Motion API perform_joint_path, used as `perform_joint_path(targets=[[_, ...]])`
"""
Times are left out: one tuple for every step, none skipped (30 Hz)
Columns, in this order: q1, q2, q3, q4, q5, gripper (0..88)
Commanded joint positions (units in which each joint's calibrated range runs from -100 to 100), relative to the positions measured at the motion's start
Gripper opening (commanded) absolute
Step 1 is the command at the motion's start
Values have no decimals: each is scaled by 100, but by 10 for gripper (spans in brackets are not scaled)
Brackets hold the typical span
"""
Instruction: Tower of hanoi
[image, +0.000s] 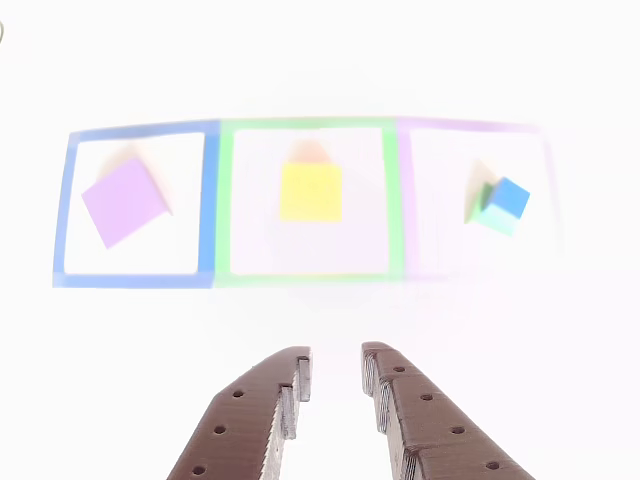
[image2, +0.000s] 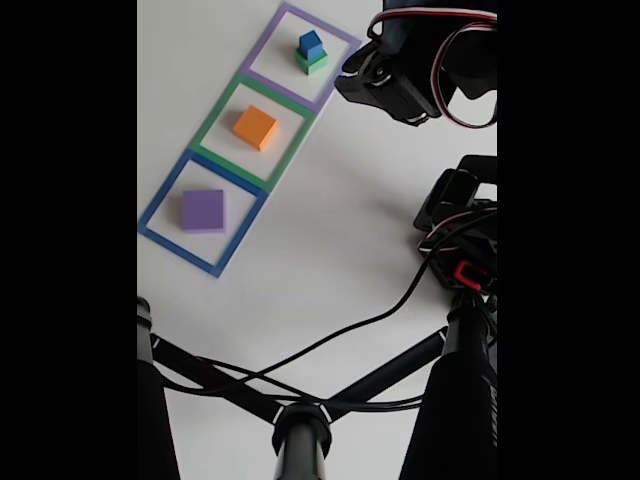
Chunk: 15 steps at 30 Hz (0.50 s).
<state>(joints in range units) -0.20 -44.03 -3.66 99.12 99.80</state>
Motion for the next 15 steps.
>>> perform_joint_path(targets=[[40,-34,411,-138,20,73],[107,-74,647,-300,20,90],[164,-99,856,-462,20,114],[212,-139,1102,-689,20,138],[241,-188,1356,-916,20,156],[251,-236,1620,-1159,20,179],[260,-309,1911,-1442,20,199],[260,-397,2275,-1774,20,216],[251,-486,2620,-2074,20,231],[241,-583,3020,-2462,20,248],[231,-672,3384,-2819,20,259],[222,-761,3775,-3207,20,269],[212,-833,4138,-3572,20,279],[203,-914,4547,-3993,20,290],[203,-995,4947,-4381,20,303]])
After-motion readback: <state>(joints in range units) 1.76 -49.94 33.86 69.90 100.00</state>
